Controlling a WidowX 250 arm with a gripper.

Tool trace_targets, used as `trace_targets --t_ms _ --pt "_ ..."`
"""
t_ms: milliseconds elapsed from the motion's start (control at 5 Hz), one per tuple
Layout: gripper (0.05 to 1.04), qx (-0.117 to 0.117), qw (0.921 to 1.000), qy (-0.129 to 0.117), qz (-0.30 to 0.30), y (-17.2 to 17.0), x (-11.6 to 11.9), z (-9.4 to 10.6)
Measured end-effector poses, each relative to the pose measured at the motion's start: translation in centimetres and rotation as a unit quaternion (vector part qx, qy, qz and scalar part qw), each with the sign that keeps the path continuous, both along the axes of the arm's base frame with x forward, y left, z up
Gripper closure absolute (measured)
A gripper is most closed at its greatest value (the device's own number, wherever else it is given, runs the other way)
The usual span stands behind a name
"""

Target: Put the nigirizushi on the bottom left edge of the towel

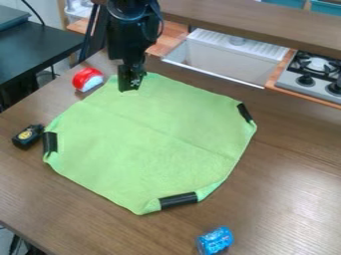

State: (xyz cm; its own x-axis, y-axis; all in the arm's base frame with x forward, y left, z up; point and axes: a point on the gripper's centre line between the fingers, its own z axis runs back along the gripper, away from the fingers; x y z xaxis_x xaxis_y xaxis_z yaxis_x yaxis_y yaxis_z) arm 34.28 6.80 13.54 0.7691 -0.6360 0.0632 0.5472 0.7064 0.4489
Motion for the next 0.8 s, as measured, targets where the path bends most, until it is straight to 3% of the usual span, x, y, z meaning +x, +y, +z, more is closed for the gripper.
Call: trace_targets --t_ms 200,800 --pt "0.083 -0.003 0.9999 0.017 0.001 0.0 0.1 -1.2" --pt "0.083 -0.016 0.9975 0.018 0.066 5.0 3.4 -2.8"
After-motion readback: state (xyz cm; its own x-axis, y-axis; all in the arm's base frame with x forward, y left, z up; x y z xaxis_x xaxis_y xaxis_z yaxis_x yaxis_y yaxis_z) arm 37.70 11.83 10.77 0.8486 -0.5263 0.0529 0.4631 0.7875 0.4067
